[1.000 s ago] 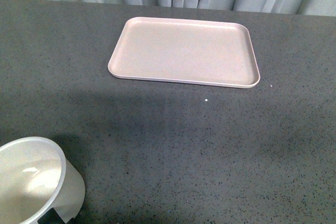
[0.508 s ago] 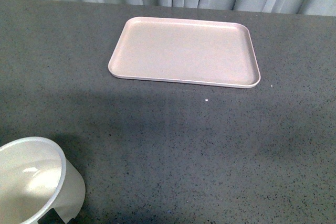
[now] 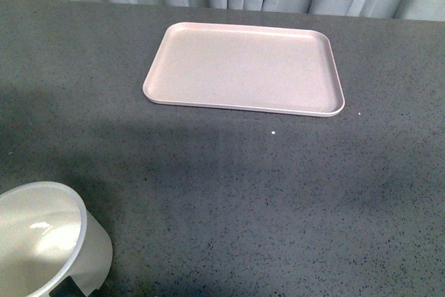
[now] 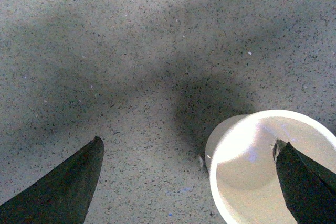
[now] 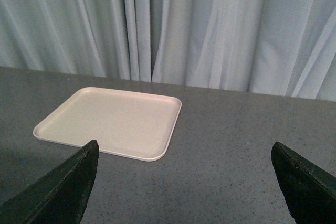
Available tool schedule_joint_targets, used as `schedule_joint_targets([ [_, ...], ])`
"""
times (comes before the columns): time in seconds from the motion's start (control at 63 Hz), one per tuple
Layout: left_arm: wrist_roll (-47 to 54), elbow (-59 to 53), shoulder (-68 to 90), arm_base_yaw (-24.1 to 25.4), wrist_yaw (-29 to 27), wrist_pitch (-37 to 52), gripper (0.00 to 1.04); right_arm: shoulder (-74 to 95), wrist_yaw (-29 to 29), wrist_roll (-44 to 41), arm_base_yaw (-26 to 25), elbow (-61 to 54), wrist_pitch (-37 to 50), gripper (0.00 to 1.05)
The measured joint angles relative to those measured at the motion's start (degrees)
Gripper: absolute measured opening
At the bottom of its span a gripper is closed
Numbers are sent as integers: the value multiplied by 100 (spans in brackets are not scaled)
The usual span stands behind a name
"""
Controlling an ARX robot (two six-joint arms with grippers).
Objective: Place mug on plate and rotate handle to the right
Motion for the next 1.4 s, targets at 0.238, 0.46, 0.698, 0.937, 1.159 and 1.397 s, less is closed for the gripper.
schedule_joint_targets([
  [0.238,376,114,621,87,155,162,95,0,2,0,0,0,0,96],
  [0.46,826,114,957,109,321,72,95,0,0,0,0,0,0,96],
  [0.698,1185,114,1429,103,243,94,95,0,0,2,0,0,0,95],
  [0.937,1300,190,1915,55,9,304,60,0,0,0,0,0,0,95],
  [1.159,1161,420,1965,7,72,114,20,0,0,2,0,0,0,96],
  [1.397,723,752,1740,-57,278,-492,2,0,0,0,0,0,0,96],
])
